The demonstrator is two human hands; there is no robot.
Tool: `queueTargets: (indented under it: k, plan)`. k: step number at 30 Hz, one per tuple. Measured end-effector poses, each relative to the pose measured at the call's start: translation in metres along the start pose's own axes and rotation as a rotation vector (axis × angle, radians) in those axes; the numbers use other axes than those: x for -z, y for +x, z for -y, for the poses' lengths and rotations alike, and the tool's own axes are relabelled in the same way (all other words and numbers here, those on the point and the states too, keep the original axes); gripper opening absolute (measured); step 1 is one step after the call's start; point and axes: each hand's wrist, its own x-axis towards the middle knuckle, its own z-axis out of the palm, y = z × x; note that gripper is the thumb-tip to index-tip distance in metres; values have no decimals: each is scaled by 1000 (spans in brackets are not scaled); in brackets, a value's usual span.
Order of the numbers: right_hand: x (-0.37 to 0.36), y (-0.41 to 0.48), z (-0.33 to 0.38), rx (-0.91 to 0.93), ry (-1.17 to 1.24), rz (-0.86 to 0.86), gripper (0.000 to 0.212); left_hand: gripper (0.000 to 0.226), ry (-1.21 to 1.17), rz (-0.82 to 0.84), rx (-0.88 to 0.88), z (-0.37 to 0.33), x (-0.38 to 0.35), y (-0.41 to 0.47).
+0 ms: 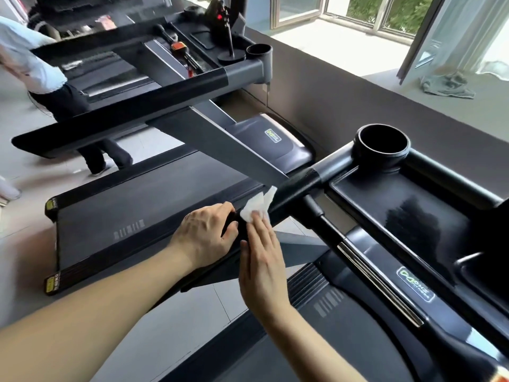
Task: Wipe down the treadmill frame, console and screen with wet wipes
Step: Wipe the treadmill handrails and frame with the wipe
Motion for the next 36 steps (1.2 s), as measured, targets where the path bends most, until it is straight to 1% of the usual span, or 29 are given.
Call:
queueTargets:
  k: [3, 5, 9, 11, 12, 16, 19, 22, 25, 28, 30, 32, 34, 36]
  plan:
    - [1, 8, -6, -48, 180, -124, 23, 37, -6, -2, -3, 0, 0, 0]
    - [7, 31, -16, -161, 243, -205, 13, 38, -1, 1, 3, 0, 0, -2]
    - [29, 77, -45, -398, 250, -341, 9, 41, -3, 18, 9, -2, 2, -2]
    - [35, 86, -60, -480, 213, -331, 3, 43, -5, 22, 13, -2, 3, -2]
    - [35, 87, -62, -498, 192, -326, 4, 44, -2, 21, 11, -2, 3, -2]
    - [15, 70, -39, -432, 132, -316, 10, 45, -6, 18, 9, -3, 2, -1]
    - [-4, 45, -13, -428, 233, -269, 13, 41, 16, 8, 4, -3, 2, 0]
    - [-11, 32, -13, -422, 336, -242, 14, 43, 54, -5, 5, -4, 0, -2]
    - [-9, 35, -39, -395, 317, -346, 12, 44, 183, -61, 9, -9, -1, -8]
    - [-15, 32, -54, -370, 319, -448, 15, 33, 307, -93, 63, -23, -9, -15]
    - [-28, 17, -49, -291, 352, -448, 23, 39, 345, -141, 124, -35, -23, -23]
    - [-42, 3, -49, -200, 365, -414, 26, 50, 356, -227, 166, -40, -37, -25]
    - [-49, -6, -57, -124, 370, -391, 27, 55, 405, -332, 161, -37, -52, -25]
    - [-52, -2, -72, -112, 440, -403, 26, 55, 432, -421, 142, -33, -61, -24]
